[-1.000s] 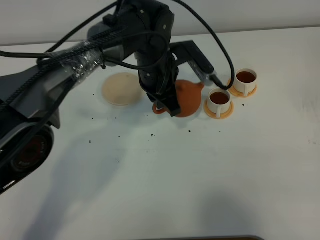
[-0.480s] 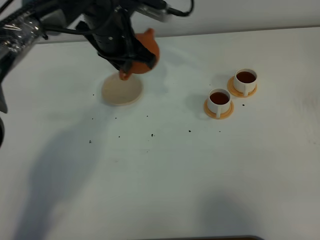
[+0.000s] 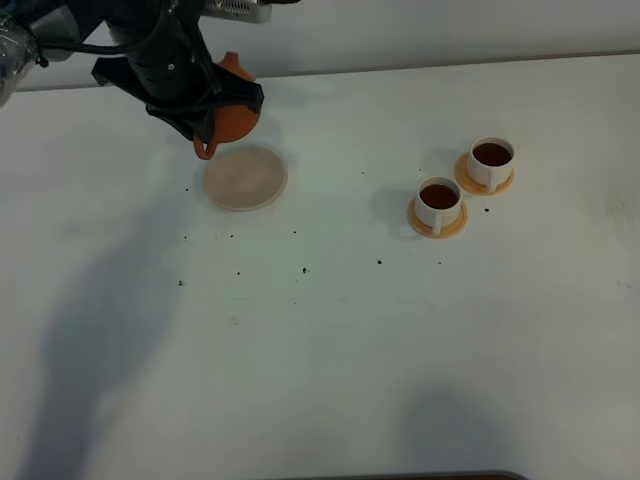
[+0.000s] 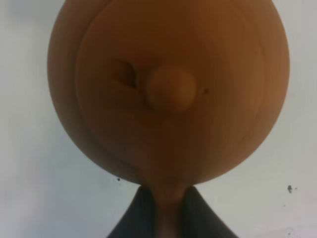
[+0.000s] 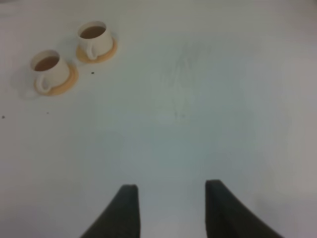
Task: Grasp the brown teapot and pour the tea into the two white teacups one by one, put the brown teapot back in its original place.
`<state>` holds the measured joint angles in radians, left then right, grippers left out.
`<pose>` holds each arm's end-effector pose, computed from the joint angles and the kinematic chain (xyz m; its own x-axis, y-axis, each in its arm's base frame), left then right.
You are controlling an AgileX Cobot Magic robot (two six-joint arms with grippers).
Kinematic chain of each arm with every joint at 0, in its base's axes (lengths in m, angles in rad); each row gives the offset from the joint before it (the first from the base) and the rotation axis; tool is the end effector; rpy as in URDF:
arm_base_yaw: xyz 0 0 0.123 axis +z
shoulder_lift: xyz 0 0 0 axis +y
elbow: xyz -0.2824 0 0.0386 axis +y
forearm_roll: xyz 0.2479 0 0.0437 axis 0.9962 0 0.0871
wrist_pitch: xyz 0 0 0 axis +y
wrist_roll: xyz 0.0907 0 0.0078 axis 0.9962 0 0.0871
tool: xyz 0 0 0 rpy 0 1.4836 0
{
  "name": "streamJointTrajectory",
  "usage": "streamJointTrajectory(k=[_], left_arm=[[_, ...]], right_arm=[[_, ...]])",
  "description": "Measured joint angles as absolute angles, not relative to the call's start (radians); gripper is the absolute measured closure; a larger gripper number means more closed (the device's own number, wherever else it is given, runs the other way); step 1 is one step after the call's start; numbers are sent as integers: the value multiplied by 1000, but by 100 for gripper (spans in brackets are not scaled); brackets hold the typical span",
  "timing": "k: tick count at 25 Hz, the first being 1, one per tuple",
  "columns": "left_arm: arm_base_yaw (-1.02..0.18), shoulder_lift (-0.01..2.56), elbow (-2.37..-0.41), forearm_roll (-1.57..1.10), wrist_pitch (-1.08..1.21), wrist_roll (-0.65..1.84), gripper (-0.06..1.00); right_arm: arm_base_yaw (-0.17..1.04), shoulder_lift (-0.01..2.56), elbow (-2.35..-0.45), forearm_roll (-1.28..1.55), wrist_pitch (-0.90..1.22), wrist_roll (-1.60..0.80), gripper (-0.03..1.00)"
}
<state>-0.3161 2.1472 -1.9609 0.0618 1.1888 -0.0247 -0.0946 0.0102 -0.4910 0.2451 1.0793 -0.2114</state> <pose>0.4420 -0.1391 0.2485 -0.9130 0.2969 -0.2799 0.2936 0.9544 0.0546 -0.0025 0.0198 0.2752 -0.4651 -0.0479 -0.8840 -0.1390 0.9901 0.0195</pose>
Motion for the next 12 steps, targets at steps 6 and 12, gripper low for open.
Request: streamJointTrajectory(k=[6,12], left_arm=[[-313,2216,-1947,59,1189,-30,84],[-313,2276,-1942,59,1187,-32,84]], right_arm=[[-95,10,-491,245,1079,-211,66],[-95,10,-491,245,1079,-211,66]])
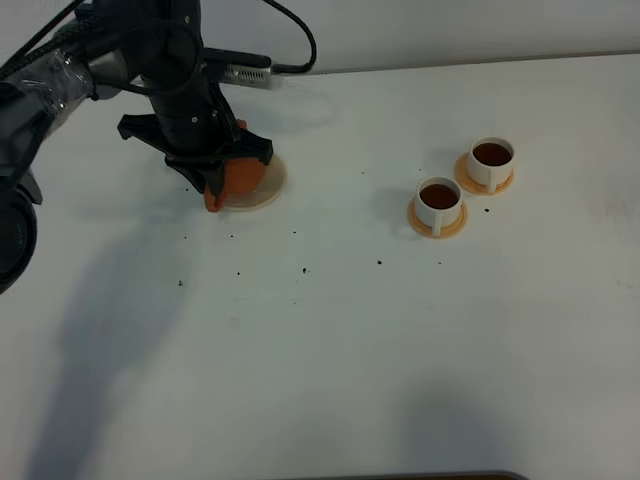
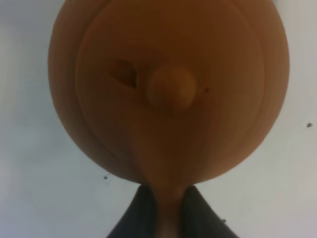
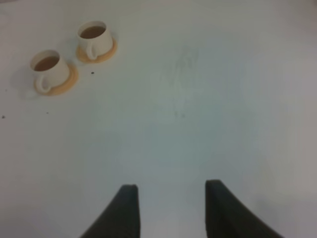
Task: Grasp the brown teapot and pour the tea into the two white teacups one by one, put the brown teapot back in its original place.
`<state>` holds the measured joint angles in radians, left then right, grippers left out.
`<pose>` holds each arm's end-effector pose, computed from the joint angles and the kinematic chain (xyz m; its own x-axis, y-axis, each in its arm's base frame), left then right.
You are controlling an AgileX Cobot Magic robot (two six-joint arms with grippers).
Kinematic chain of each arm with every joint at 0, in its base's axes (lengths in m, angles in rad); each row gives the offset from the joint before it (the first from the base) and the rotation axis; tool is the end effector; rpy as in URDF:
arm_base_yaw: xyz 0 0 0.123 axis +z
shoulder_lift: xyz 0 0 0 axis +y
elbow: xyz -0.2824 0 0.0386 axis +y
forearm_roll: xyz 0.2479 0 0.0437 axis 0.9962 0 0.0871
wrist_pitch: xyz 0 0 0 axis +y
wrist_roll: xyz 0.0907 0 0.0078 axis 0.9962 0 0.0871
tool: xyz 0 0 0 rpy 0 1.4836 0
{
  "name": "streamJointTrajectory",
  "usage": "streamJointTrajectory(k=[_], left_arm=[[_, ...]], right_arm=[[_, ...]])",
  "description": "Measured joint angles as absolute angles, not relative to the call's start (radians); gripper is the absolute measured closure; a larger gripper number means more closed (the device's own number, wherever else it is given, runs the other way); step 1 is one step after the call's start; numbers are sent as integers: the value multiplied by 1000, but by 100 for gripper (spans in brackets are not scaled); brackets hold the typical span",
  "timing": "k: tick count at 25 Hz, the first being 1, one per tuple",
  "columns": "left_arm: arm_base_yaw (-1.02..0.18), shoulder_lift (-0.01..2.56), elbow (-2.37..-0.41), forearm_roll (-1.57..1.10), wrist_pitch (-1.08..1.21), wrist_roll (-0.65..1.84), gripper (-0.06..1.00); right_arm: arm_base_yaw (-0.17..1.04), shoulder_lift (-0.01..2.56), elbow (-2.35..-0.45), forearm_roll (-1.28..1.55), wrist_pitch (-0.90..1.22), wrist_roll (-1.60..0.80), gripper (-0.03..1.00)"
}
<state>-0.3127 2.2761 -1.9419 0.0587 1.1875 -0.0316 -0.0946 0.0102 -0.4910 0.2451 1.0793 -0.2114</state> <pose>0.4518 -0.1409 0.1829 -0.9455 0.2956 -0.1370 0.2910 0.9553 0.0526 -0.0025 0.0198 0.2752 -0.4651 -0.0479 -0.8840 -0.1390 0.9901 0.0195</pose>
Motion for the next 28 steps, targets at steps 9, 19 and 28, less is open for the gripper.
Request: streamJointTrajectory(k=[9,19,28], left_arm=[[-313,2281,-1939,67,1129,-32,84],[-313,2295,-1939,71,1083,-13,84],[-313,2331,-1938,69,1083,9,84]], right_arm=[[-95,10,-491,245,1079,-211,66],[-95,10,-491,245,1079,-211,66],[-95,10,-491,245,1079,-211,66]])
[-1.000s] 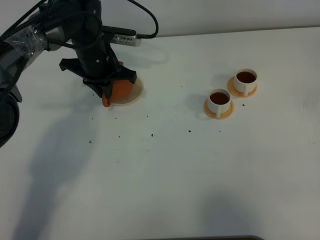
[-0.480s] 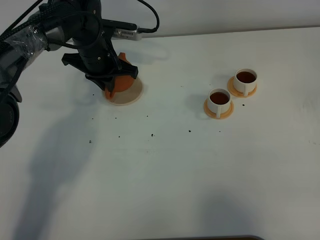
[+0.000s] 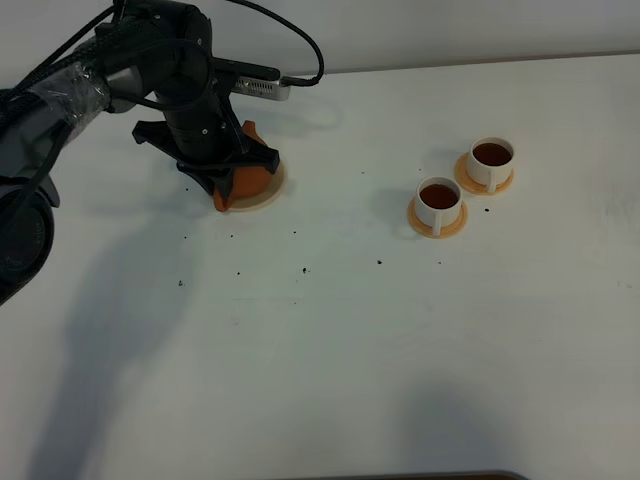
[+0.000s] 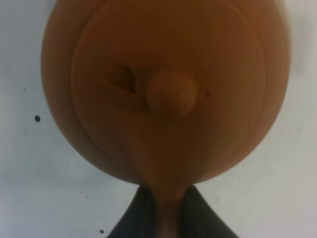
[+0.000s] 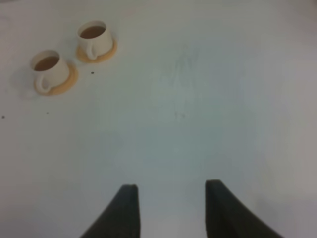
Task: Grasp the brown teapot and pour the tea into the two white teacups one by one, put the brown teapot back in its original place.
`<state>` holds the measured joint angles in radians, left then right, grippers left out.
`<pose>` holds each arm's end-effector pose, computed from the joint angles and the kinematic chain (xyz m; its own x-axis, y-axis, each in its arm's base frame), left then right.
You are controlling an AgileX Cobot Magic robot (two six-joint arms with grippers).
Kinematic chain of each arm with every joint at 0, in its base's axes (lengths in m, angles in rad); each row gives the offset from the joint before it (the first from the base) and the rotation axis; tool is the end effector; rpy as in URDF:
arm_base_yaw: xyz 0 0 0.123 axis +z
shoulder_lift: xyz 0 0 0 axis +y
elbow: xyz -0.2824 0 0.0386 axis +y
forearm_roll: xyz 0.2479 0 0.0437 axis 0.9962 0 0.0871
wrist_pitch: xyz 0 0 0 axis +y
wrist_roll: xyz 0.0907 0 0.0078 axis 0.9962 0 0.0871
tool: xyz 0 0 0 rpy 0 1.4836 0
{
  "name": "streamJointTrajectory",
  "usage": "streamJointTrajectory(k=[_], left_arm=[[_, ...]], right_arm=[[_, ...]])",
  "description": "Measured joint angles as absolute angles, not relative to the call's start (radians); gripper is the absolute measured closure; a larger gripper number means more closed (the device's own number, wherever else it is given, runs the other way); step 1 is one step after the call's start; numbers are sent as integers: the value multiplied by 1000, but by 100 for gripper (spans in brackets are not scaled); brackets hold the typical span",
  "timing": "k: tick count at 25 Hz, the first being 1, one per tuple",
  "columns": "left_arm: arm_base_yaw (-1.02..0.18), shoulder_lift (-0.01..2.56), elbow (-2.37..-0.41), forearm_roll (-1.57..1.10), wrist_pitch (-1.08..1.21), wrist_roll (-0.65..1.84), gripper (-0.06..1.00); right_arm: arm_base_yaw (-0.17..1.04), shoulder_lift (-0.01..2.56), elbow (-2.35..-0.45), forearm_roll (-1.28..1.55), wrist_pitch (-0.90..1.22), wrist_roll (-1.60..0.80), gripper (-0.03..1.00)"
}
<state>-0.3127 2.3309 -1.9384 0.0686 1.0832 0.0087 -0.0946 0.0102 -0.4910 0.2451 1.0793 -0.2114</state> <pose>0.4629 -0.1439 0.1573 -0.9227 0.3412 -0.1797 0.3345 0.9400 0.0669 -0.0025 0.0198 0.2752 -0.4651 -0.0479 -0.8840 -0.1390 0.9901 0.0195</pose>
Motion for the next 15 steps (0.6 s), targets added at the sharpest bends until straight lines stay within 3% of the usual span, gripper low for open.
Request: streamJointTrajectory(k=[8,15], left_arm=[[-313,2331,-1938,69,1083,14,81],[-313,2332,-1938,70,1102,18,50]], right_arm=[[-95,10,-491,245,1079,-211,66],[-95,10,-491,245,1079,-211,66]])
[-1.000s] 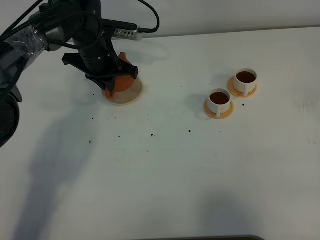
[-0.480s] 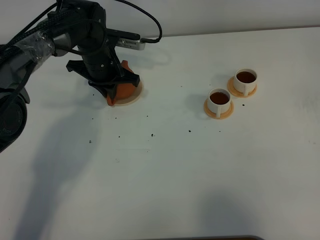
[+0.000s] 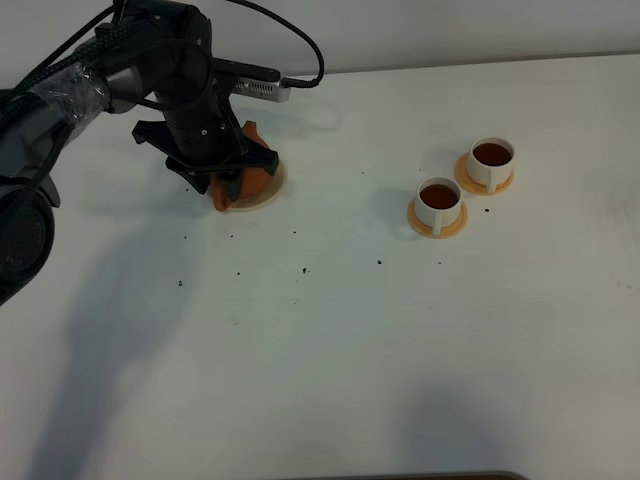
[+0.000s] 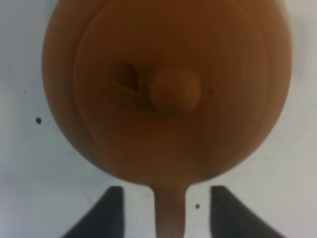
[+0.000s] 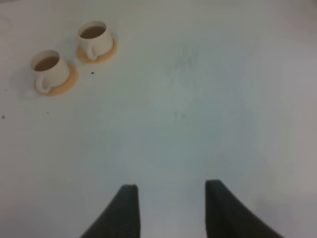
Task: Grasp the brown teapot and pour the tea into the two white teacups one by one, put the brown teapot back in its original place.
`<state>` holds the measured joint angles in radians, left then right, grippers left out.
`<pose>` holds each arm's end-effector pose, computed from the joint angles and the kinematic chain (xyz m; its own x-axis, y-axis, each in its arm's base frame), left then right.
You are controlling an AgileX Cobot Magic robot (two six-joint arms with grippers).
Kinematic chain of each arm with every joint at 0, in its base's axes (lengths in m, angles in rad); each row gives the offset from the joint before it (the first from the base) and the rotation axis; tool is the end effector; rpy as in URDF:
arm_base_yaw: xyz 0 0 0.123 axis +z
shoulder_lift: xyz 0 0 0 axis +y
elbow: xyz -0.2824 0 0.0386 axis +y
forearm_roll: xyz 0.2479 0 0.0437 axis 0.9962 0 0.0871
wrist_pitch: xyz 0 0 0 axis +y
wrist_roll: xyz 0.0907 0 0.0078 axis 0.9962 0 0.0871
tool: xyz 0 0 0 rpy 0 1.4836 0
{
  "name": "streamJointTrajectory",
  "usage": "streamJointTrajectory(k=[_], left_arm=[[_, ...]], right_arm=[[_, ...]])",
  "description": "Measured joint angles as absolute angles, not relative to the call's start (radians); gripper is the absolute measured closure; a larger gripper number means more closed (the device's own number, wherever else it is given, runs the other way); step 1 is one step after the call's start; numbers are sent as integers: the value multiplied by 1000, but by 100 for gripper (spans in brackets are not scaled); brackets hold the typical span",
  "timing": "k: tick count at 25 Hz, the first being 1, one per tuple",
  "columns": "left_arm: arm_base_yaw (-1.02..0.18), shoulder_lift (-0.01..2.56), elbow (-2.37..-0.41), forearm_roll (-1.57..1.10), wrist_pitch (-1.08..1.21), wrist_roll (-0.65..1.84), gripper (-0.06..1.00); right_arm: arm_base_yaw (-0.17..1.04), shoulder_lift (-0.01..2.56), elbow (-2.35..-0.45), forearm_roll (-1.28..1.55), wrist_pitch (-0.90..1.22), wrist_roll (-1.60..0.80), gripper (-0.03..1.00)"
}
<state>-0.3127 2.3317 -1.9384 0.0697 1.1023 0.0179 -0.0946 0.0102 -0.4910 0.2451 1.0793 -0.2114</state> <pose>0.4614 -0.1432 0.1566 -0.9230 0.3502 -0.1594 0.3434 0.9366 0.0693 -0.0025 0.0198 0.2752 -0.4651 -0.0479 -0.8840 -0.1390 0.9901 0.0195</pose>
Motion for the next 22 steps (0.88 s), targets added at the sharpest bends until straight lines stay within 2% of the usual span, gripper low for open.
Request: streamJointTrajectory(k=[5,11,22], left_arm=[[-313,2285,-1938,70,1188,34,38],[-311,2125,-1862,70,1188,39,37],[-304,1701,-1368,118,1188,43,37]], right_arm=[[-95,10,-491,245,1079,-211,66],[-95,10,-491,245,1079,-211,66],[-95,10,-491,245,1079,-211,66]])
